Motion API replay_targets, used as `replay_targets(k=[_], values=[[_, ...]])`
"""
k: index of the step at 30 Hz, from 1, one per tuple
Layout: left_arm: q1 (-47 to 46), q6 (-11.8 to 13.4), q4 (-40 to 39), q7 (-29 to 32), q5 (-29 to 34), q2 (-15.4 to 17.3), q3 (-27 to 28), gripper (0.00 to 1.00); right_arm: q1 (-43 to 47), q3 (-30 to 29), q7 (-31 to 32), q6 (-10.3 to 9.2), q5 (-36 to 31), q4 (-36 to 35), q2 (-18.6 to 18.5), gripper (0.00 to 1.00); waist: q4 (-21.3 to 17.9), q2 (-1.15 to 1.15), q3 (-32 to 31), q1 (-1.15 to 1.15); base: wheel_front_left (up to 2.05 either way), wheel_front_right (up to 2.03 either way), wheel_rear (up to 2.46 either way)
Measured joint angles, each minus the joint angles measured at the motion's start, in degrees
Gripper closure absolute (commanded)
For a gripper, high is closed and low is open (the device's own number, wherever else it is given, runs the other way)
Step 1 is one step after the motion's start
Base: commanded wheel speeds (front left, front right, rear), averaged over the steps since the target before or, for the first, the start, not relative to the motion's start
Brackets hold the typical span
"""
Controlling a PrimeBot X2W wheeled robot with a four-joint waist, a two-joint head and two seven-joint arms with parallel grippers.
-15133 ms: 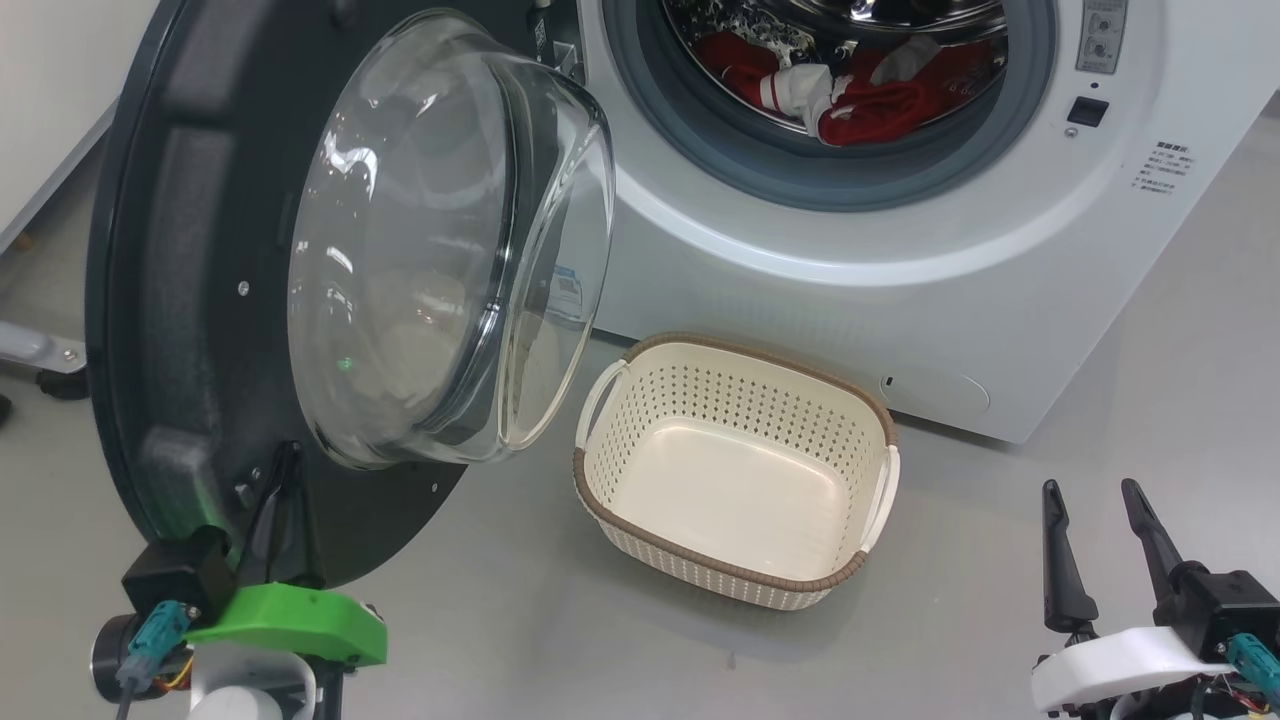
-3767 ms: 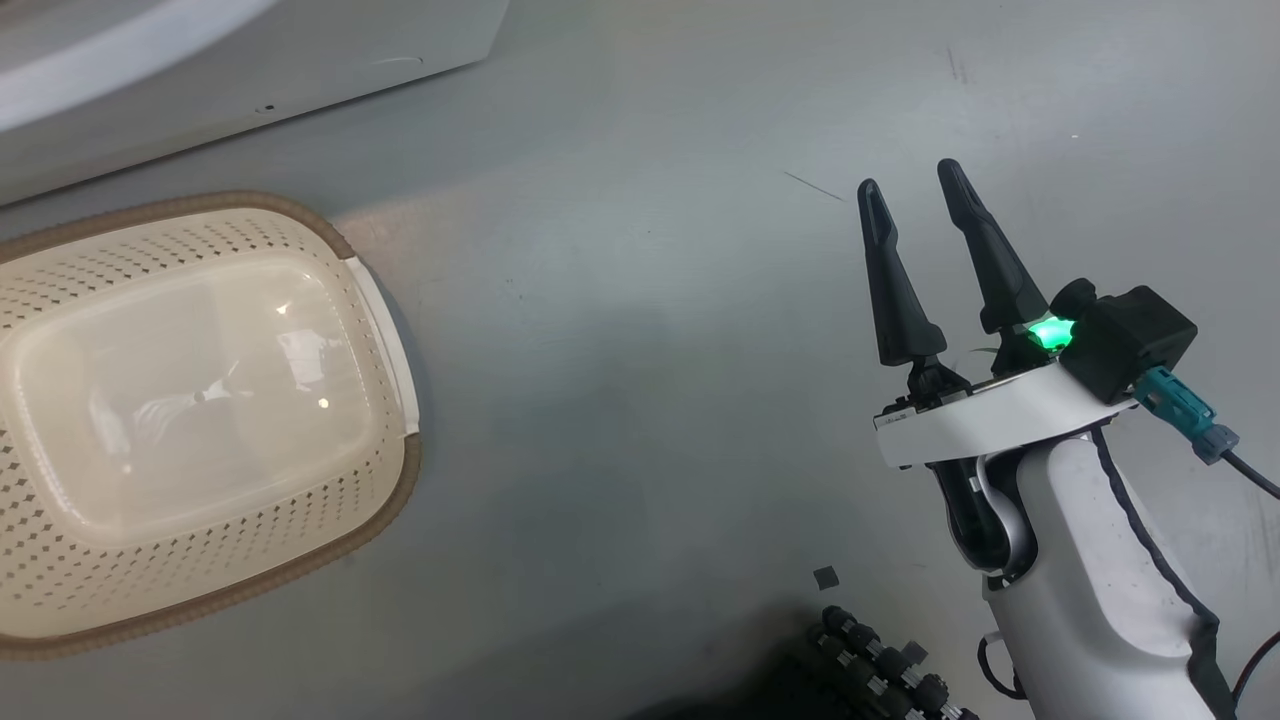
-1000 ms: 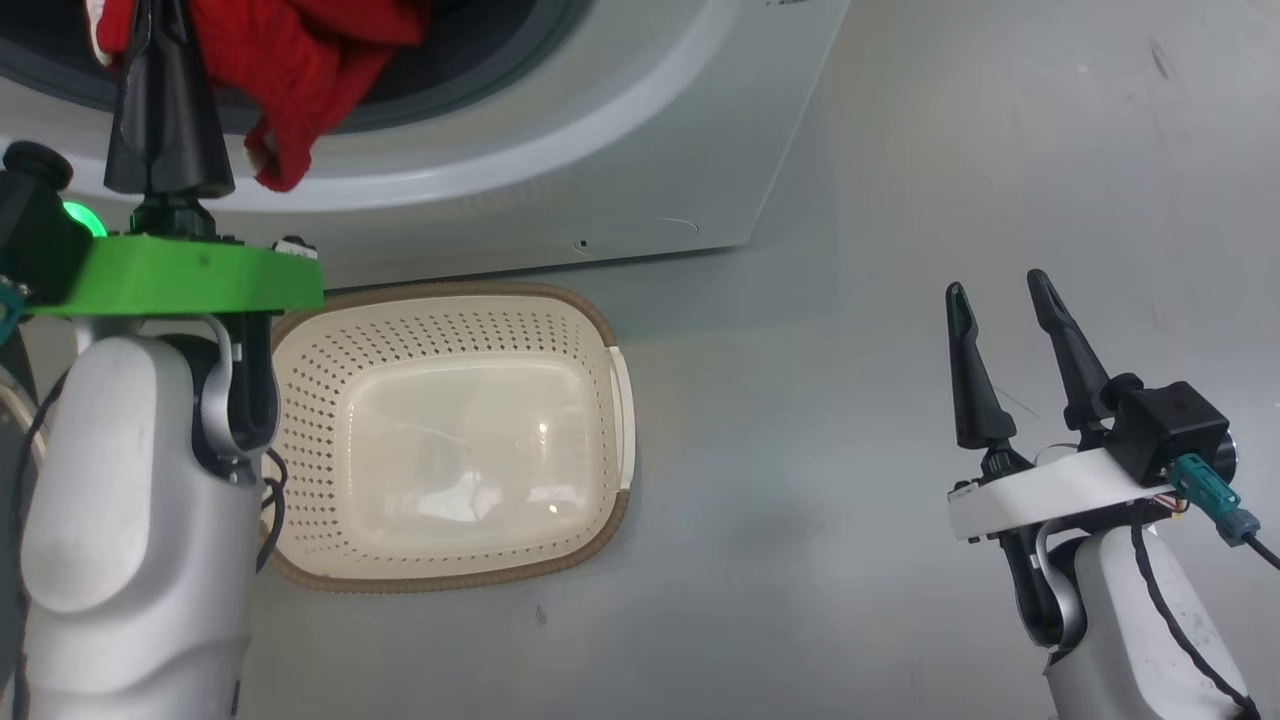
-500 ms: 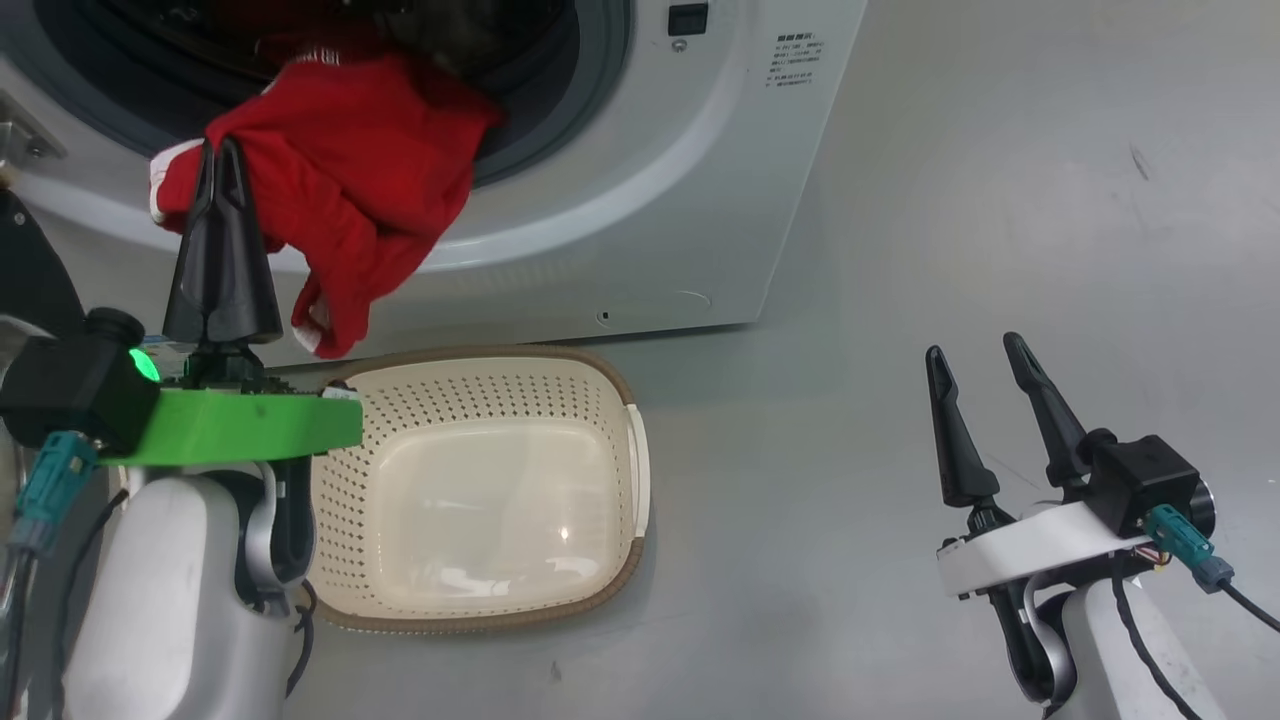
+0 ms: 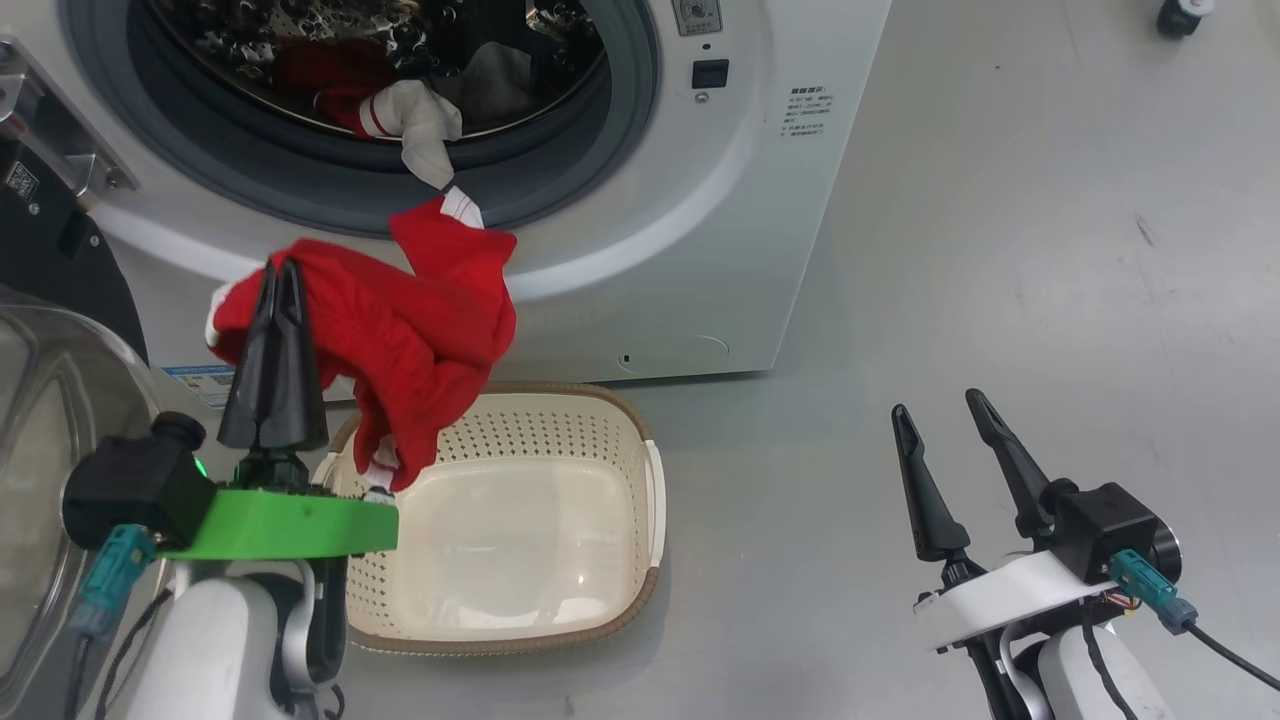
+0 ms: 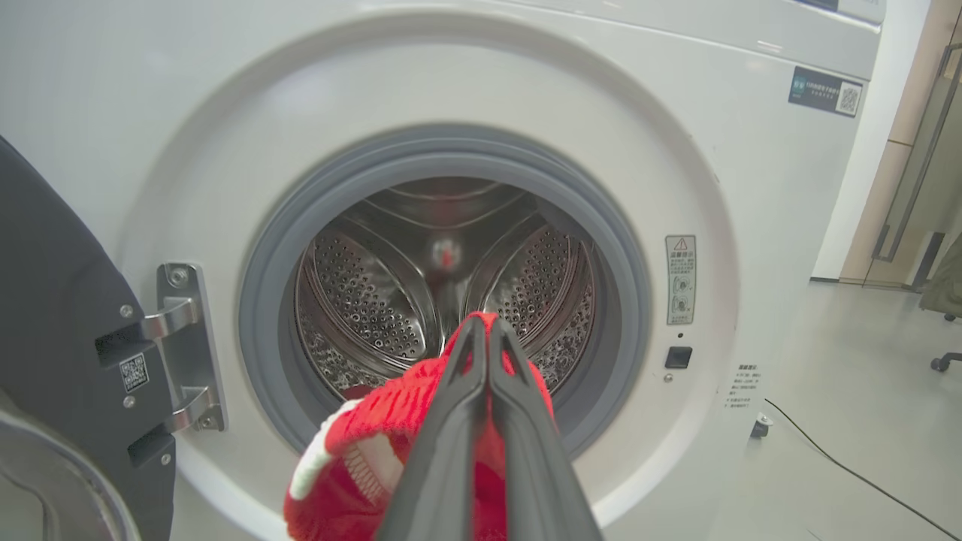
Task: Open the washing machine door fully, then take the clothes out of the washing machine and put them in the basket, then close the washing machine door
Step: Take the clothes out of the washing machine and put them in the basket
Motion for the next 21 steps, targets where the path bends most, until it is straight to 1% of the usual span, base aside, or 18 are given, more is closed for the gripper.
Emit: replay_targets(k=[4,9,16,21], values=[[2.8,1.5,1.7,1.1,-0.8,-0.5,-0.2,1.0,0.2,0.6,0.0,0.0,0.0,-0.7,0.0,0.0,-0.1,0.0,0.6,0.0,0.0,0.0,0.0],[3.8,2.0,4.4,1.3,-3.2,-1.2,-0.9,1.0,0.2,0.8,0.0,-0.12,0.0,-1.4,0.0,0.0,-0.5,0.0,2.1,0.0,0.0,0.0,0.0],[3.8,2.9,10.5,1.5,-5.9,-1.5,-1.4,1.0,-0.3,1.4,0.0,-0.11,0.0,-2.7,0.0,0.0,-1.2,0.0,5.1,0.0,0.0,0.0,0.0],[3.3,3.4,15.9,1.6,-6.7,-1.6,-1.6,1.0,-1.6,1.7,0.0,-0.11,0.0,-3.9,0.0,0.0,-2.0,0.0,8.1,0.0,0.0,0.0,0.0]])
